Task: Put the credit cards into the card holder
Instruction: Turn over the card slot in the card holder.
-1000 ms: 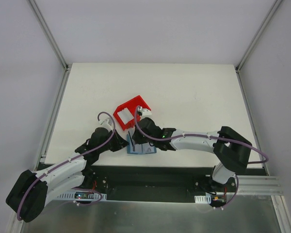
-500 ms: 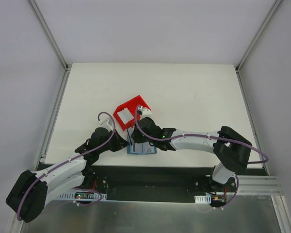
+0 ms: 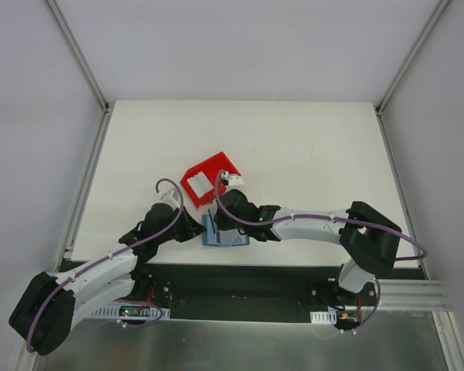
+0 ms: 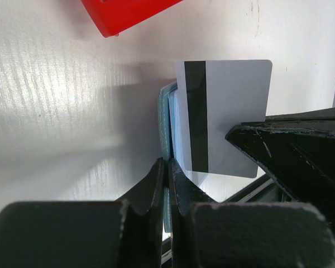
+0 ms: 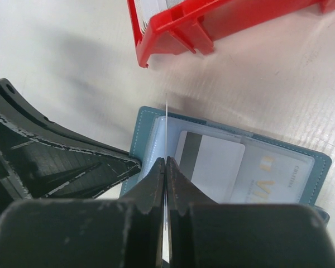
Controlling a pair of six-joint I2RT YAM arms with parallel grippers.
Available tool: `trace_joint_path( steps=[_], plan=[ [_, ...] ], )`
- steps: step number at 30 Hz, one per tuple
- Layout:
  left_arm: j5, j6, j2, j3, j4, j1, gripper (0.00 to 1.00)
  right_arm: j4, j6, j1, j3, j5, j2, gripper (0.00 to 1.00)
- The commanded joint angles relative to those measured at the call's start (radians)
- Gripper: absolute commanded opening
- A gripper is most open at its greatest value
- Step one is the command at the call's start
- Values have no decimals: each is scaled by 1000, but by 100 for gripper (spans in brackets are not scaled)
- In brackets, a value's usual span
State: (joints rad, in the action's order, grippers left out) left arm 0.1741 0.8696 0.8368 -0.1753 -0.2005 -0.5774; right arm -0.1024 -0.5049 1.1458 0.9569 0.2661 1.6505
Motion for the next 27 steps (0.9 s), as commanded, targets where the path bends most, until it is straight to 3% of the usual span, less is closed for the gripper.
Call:
trace_joint_path(
  steps=[1,15,27],
  plan=[
    [4,-14,-13,-6,-10,-10,0,64,22,11,26,67,-18,0],
    [44,3,-27,-3,-48,-12,0,58,-49,14,37,-22,-24,0],
    [21,19,-27,11,-39,-12,0,84,-207,-1,20,-116,-35,0]
  ],
)
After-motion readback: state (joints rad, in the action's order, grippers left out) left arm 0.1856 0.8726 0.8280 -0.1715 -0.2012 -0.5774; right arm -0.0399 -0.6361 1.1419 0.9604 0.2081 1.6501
